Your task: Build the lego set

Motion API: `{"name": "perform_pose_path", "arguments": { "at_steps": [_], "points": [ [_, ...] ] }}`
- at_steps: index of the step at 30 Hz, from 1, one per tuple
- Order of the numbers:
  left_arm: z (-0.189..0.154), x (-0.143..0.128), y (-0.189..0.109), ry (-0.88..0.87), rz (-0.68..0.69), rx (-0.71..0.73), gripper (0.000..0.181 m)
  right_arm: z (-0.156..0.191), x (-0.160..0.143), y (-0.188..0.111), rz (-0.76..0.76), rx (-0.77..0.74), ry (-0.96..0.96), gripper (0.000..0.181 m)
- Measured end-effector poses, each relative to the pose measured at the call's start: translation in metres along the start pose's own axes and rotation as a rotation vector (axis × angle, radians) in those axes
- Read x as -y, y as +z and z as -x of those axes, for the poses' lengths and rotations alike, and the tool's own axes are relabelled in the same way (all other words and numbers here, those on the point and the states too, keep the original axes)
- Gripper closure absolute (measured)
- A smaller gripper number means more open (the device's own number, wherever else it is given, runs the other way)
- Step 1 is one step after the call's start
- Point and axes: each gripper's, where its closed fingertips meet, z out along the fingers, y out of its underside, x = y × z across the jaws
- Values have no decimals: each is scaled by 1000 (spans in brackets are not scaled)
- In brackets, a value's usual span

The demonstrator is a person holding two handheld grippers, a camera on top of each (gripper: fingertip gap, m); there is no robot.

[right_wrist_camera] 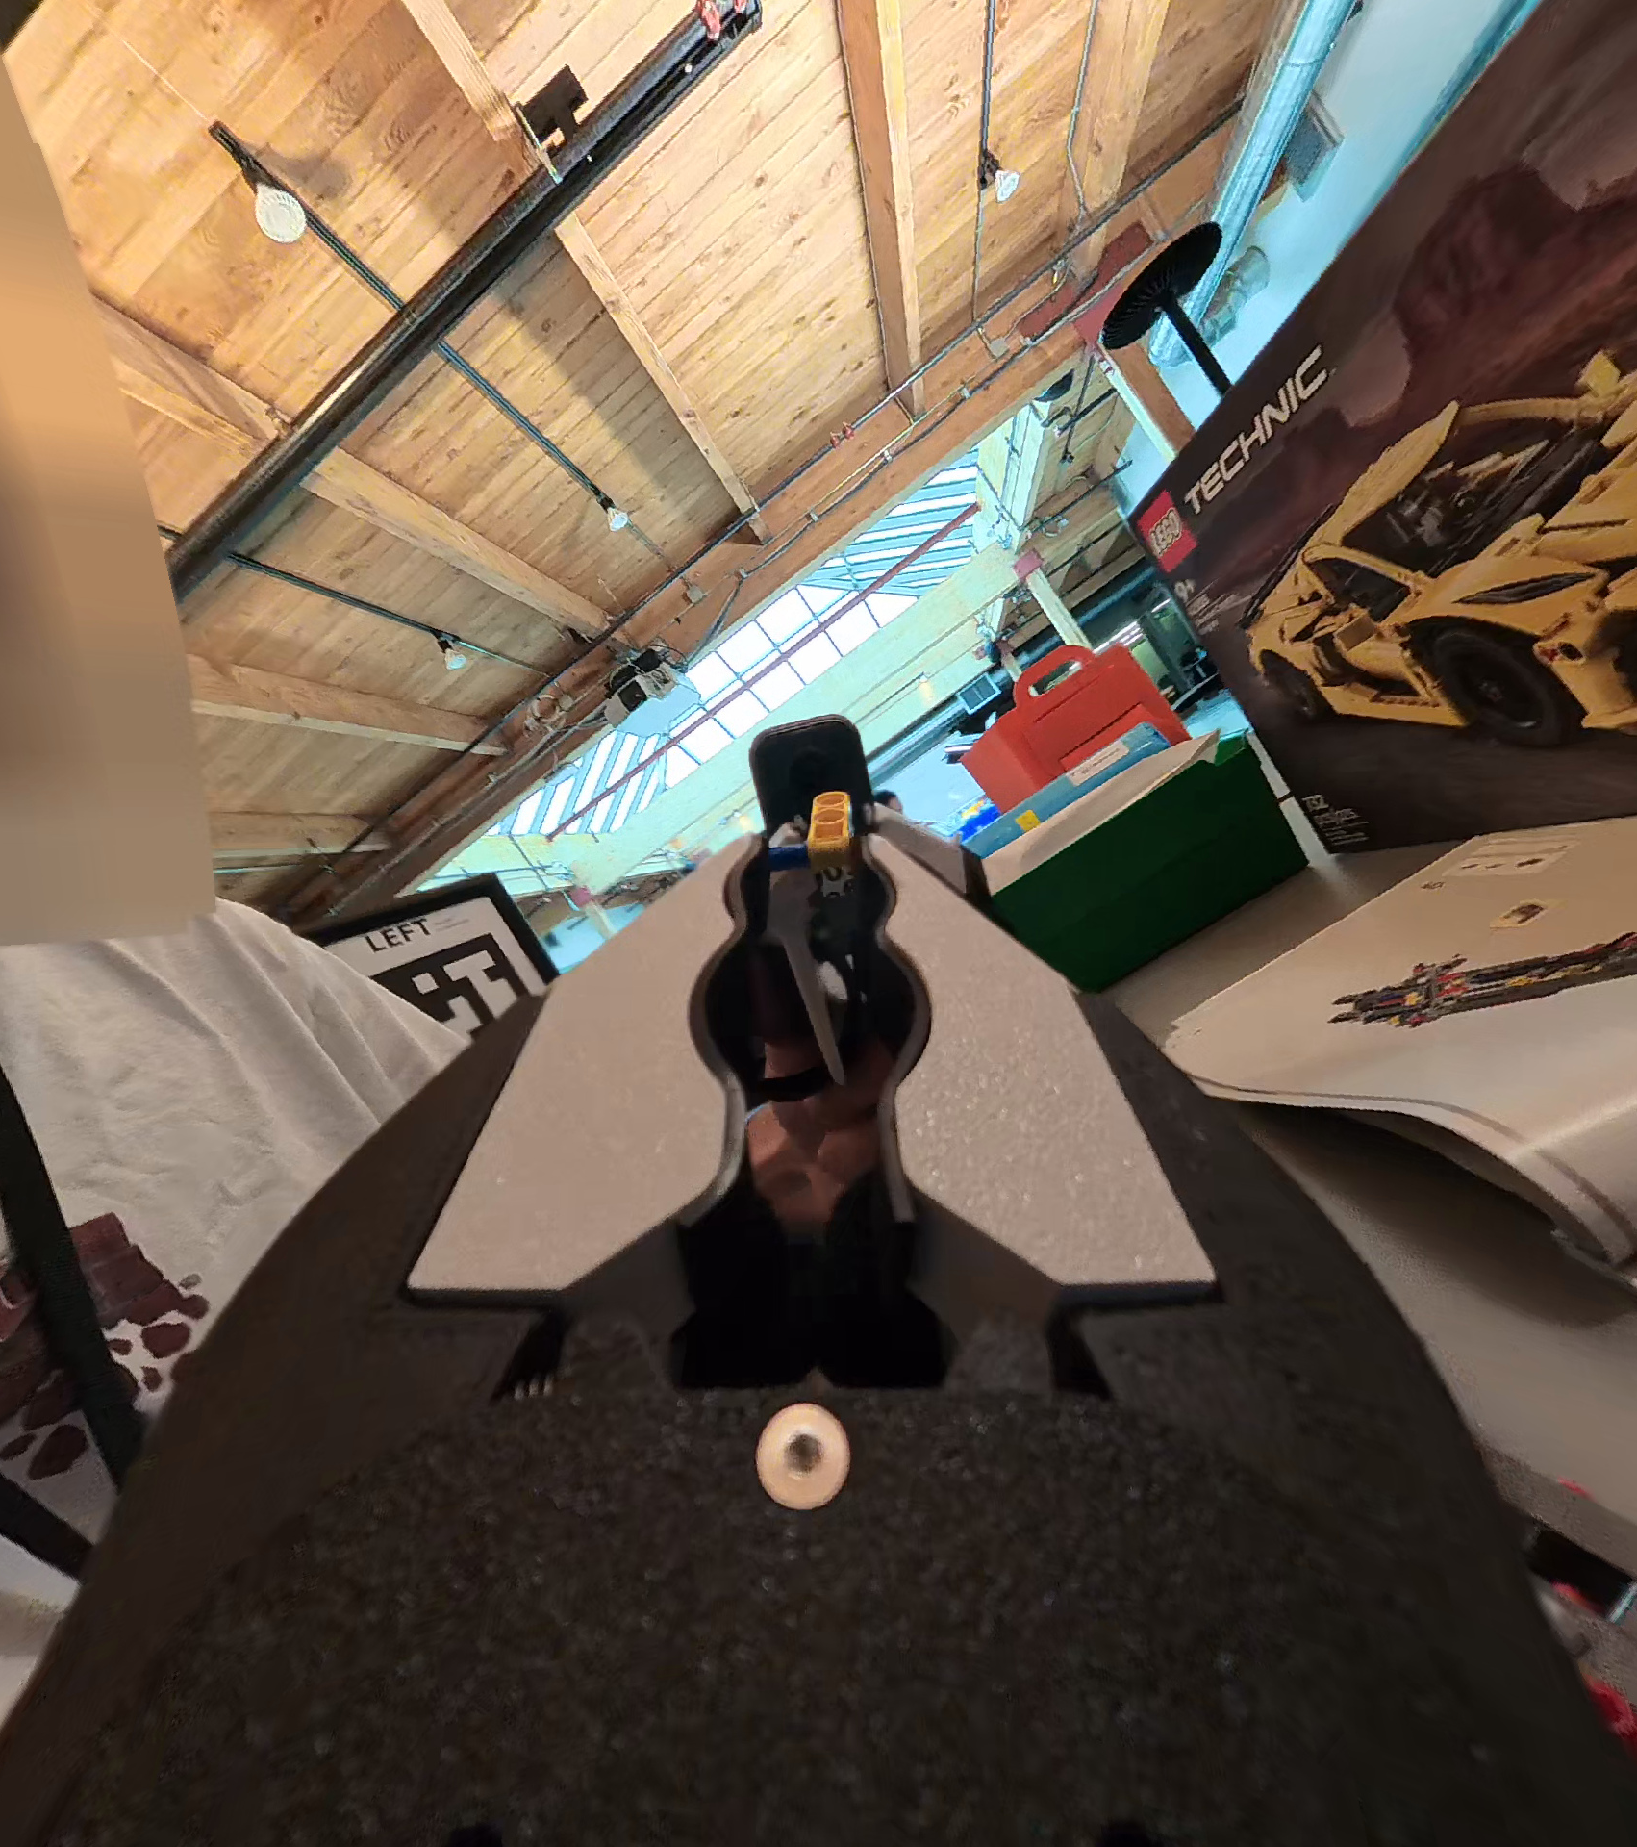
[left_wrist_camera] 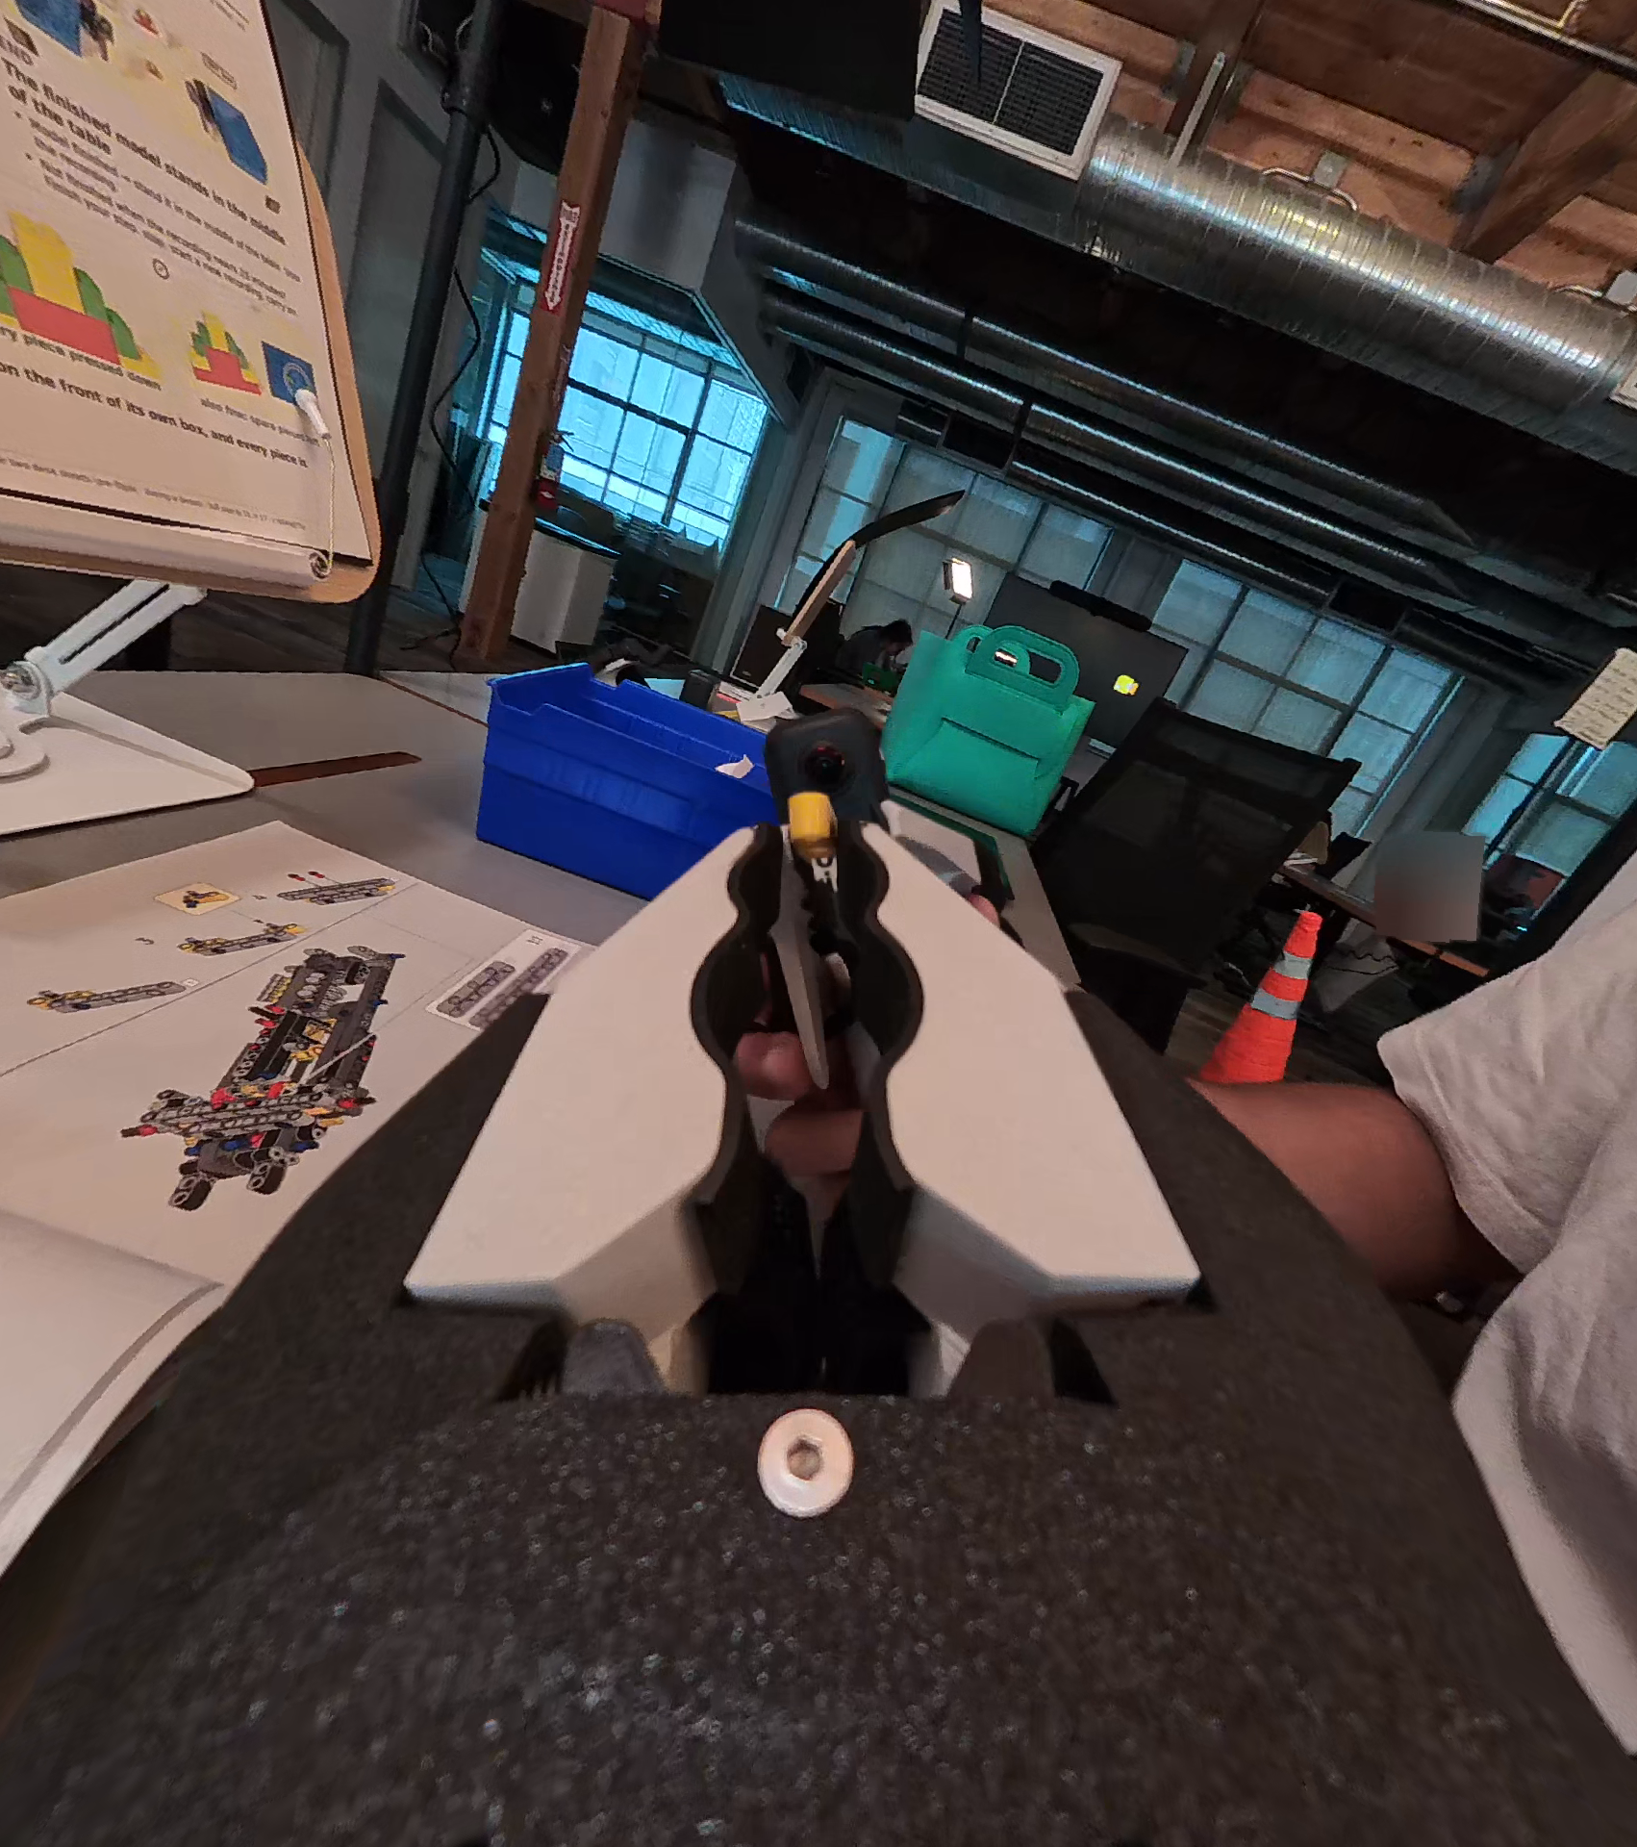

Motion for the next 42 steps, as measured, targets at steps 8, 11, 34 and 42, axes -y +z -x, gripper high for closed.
{"name": "perform_pose_path", "arguments": {
  "at_steps": [8, 11, 34, 42],
  "points": [
    [6, 4, -3, 70, 0, 57, 175, -7, -6, 1, 31, -26, 10, 167],
    [4, 2, -3, 82, 12, 49, 175, -5, 0, -2, 7, -24, 3, 167],
    [22, -17, -14, 950, 249, 342, 175, -17, -22, -5, 192, -98, 122, 138],
    [17, -31, -10, 1315, 319, 393, 174, -21, -35, -3, 266, -141, 93, 153]
  ]
}}
